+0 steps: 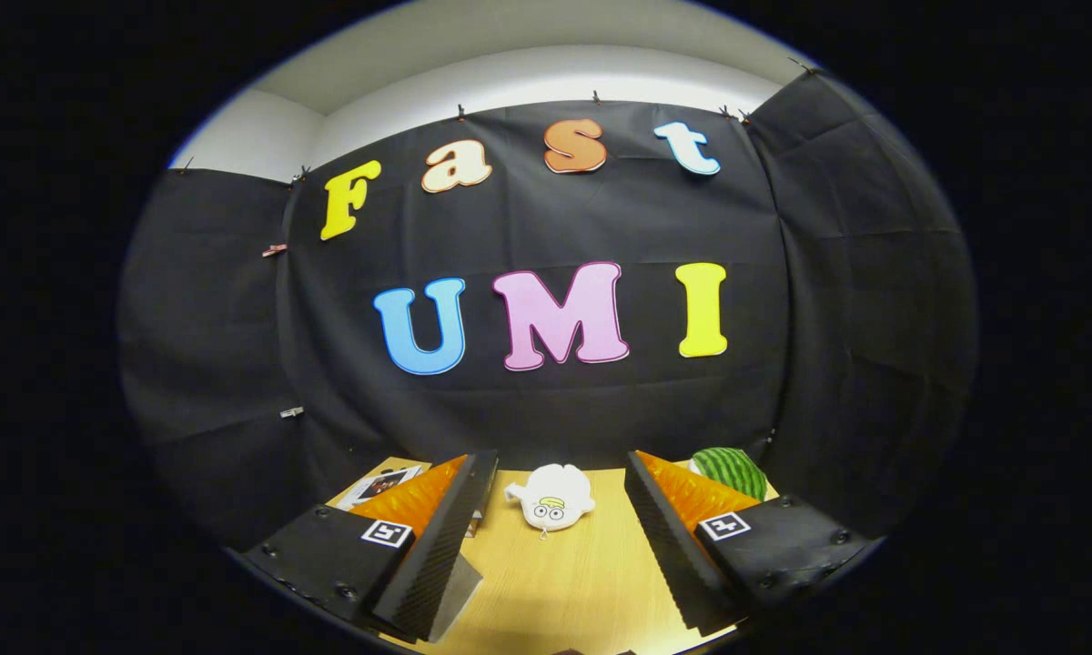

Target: Open the storage box then place both shoes into the box .Put the left shoe in first, then the right shoe, with the right side of both shoes facing outward in a uniform manner.

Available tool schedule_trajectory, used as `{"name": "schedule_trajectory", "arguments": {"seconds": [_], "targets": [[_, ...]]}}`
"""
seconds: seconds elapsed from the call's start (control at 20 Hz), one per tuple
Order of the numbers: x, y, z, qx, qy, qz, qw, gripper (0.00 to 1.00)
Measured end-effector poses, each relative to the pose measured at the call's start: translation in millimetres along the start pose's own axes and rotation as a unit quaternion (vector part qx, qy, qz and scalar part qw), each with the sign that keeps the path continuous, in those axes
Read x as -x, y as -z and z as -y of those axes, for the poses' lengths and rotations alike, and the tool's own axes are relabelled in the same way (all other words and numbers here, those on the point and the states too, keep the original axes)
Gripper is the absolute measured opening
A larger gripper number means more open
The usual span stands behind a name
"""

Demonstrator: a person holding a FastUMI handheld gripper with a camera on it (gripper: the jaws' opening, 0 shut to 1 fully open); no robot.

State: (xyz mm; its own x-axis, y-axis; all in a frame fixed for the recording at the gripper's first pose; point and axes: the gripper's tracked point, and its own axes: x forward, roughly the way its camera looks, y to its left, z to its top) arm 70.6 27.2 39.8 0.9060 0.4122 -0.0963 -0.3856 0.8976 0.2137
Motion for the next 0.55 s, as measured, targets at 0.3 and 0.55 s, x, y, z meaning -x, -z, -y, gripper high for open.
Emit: {"name": "schedule_trajectory", "arguments": {"seconds": [0.3,0.55], "targets": [[21.4,19.9,53.4,0.046,0.056,0.012,0.997,0.98],[32.8,28.6,55.6,0.056,0.050,0.036,0.997,0.98]]}}
